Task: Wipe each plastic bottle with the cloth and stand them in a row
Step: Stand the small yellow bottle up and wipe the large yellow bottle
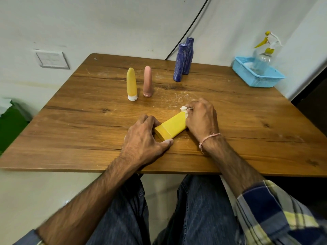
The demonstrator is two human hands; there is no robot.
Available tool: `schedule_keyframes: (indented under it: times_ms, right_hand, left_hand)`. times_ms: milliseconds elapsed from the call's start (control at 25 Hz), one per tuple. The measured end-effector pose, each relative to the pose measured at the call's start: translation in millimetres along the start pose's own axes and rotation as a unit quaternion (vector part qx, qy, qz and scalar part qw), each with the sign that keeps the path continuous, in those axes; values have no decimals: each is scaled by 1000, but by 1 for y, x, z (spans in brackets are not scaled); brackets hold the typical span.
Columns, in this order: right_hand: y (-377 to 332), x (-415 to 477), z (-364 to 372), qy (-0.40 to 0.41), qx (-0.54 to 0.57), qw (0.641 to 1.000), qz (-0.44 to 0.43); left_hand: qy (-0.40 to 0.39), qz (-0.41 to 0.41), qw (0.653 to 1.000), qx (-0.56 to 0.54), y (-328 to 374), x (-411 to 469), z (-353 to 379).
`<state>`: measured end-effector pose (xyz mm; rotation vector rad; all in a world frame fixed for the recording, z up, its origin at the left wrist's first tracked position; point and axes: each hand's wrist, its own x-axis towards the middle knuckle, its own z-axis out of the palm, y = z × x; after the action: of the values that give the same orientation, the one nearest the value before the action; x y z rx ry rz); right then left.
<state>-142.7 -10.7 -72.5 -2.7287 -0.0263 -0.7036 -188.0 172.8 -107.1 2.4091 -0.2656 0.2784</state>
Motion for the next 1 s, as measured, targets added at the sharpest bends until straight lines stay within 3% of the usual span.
schedule_keyframes:
  times_ms: [200, 280, 440, 520, 640, 760, 840, 1000]
  right_hand:
    - [-34, -54, -8, -78, 157, 977, -124]
    - [-23, -57, -13, -75, 145, 977, -140]
    - [18, -6, -11, -9, 21, 1000, 2]
    - [9, 0, -7, -15, 3, 1000, 11]
    - [-25, -27, -2, -64, 63, 992, -94]
    - [-29, -49, -12, -104, 156, 971, -145]
    - [-8, -40, -13, -69, 123, 981, -131]
    - [23, -11, -11, 17, 54, 998, 19]
  left_hand:
    - [26, -6, 1000, -16, -1, -2, 2]
    - [32, -4, 999, -26, -1, -2, 2]
    - [12, -9, 1000, -6, 2, -2, -1]
    - [9, -10, 1000, -1, 2, -3, -2]
    - [21, -6, 1000, 5, 3, -4, -2]
    - [41, -6, 999, 6, 6, -6, -3]
    - [51, -10, 999, -5, 8, -7, -5]
    - [50, -30, 998, -28, 11, -7, -9]
